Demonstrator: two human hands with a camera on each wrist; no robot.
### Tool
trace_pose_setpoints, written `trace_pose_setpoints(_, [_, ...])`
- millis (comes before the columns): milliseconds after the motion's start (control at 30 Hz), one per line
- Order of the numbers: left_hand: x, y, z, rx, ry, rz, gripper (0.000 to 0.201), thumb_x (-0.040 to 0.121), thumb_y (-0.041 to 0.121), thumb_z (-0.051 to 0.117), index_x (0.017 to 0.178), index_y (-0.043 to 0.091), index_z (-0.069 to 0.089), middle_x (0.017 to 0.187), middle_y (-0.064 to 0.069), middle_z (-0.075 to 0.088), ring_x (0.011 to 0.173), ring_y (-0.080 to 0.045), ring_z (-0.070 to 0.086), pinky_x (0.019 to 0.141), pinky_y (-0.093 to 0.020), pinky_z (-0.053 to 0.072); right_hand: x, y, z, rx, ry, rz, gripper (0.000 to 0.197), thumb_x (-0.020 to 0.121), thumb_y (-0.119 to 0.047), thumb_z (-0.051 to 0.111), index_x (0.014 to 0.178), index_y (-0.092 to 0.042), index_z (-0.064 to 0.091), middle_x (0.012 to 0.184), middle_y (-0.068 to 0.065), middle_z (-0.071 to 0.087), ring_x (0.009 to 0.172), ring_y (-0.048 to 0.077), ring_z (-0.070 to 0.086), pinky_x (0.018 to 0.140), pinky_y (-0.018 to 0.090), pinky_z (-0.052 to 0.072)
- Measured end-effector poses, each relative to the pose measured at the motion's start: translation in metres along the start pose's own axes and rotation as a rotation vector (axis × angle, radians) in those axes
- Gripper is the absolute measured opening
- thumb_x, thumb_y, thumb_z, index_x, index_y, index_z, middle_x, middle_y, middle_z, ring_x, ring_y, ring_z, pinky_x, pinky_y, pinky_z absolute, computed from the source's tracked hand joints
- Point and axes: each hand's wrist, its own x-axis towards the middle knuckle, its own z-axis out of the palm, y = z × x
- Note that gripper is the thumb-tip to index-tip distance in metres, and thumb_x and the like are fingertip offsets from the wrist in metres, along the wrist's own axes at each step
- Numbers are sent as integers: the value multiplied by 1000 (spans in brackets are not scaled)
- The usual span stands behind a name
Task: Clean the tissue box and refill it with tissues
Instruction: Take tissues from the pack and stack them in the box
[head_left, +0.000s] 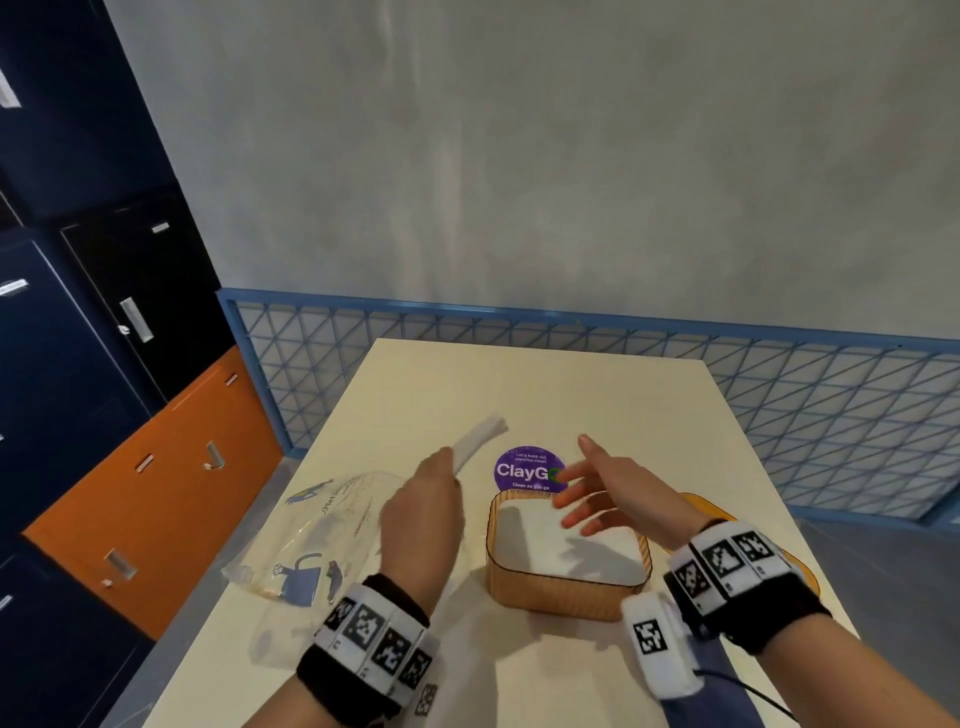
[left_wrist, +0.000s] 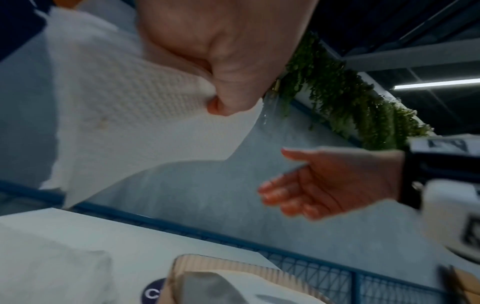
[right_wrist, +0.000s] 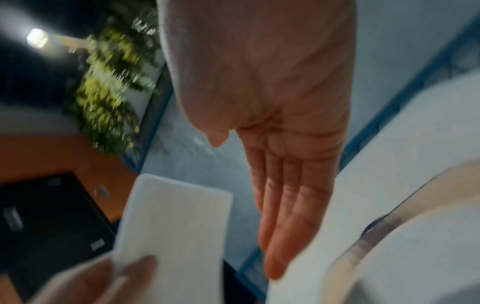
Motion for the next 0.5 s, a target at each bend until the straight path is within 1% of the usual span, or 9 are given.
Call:
trace_pose_setpoints(100, [-7,22,10,-107,62,196,43,76,3,66,118,12,59,107,-7,69,90,-24,70,63,-31,55,-4,-22,11,270,-260,69,69,94,-59,27,114,-1,58,104,23,68,86,37,67,71,36,57])
trace_pose_setpoints(167, [-12,27,27,-89,39,355,61,53,2,82,111,12,65,107,-11,72,90,-23,73,63,-28,58,-5,-27,10,298,-257,41,51,96,-47,40,113,-3,60,103,20,66,90,34,66,79,41,57])
trace_pose_setpoints(233, [-20,28,45,-143,-27,488,59,66,9,73,122,13,57,122,-16,65,106,-27,68,78,-34,59,-3,-25,3,178,-145,-1,34,96,-23,49,120,0,56,106,17,65,92,30,64,81,41,56])
trace_pose_setpoints(300, [-28,26,55,-236,-127,485,52,90,40,44,139,27,34,147,-10,42,134,-24,44,105,-38,44,-2,-22,-8,-53,-47,-31,30,95,-11,48,122,1,53,104,14,64,91,26,61,77,33,51])
trace_pose_setpoints(333, [-32,25,58,-340,-165,425,56,91,57,32,142,35,24,155,-2,27,144,-17,26,114,-36,29,-4,-21,-14,-145,-8,-47,28,94,-10,48,119,0,55,104,12,64,90,24,61,77,32,49])
trace_pose_setpoints(367, [-36,23,59,-512,-196,316,59,89,63,29,143,40,18,157,5,18,145,-11,14,118,-32,19,-6,-22,-19,-202,24,-63,25,94,-10,49,117,-3,56,106,12,65,90,24,61,78,32,49])
trace_pose_setpoints(400, [-37,21,59,-722,-203,167,58,91,59,34,143,39,16,156,9,16,143,-6,13,117,-28,16,-8,-22,-25,-230,48,-74,24,94,-11,50,116,-5,57,109,12,65,92,24,62,81,33,49])
trace_pose_setpoints(433, [-34,19,63,-886,-195,-8,55,95,49,39,143,36,18,154,8,21,140,-4,18,115,-26,19,-10,-24,-30,-233,60,-79,24,93,-13,50,116,-7,57,111,12,66,95,26,63,84,34,49])
trace_pose_setpoints(500, [-24,19,64,-1186,-285,-408,49,98,39,40,144,27,27,142,-1,41,127,-13,42,105,-30,36,-14,-26,-37,-177,40,-76,25,93,-14,51,117,-8,57,112,12,66,97,28,63,85,36,49])
